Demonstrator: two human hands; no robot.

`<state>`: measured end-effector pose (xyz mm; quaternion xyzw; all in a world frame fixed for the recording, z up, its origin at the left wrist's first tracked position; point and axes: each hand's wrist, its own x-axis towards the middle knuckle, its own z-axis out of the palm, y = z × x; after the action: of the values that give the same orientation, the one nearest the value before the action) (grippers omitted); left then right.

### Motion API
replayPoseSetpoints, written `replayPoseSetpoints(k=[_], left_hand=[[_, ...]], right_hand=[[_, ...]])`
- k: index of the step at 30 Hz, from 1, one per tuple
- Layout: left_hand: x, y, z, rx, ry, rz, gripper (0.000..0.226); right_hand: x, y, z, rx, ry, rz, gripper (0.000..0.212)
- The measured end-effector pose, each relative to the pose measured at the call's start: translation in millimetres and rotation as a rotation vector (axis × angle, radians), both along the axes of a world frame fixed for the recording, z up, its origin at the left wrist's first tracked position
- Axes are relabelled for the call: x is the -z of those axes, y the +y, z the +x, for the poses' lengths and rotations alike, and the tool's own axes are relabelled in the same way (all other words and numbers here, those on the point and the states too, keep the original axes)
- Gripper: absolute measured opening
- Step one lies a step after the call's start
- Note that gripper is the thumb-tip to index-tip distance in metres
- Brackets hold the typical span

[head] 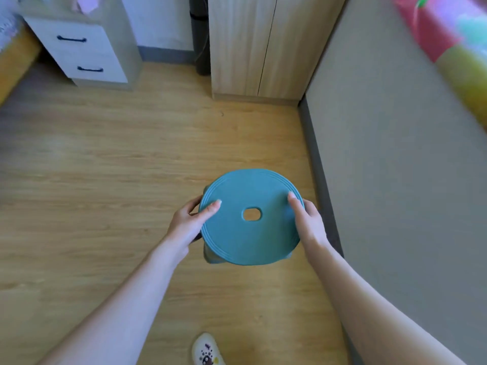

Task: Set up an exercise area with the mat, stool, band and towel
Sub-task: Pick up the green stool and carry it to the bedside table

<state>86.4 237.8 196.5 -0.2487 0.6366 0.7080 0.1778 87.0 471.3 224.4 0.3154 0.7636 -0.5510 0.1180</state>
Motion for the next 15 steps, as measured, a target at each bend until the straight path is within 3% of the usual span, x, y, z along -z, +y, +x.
replayPoseSetpoints(k=[9,15], left_hand=[[-68.5,-109.2,-45.4,-0.16,0.097,-0.08,0.043],[-94.0,-179.0,-99.5,-0.267,0.145,-0.127,0.043]], right_hand=[[-58.3,-114.9,-70.6,-0.187,0.091,-0.009,0.056],[-72.4,-191.7,-139.7,-0.249,0.091,-0.119,0.082]])
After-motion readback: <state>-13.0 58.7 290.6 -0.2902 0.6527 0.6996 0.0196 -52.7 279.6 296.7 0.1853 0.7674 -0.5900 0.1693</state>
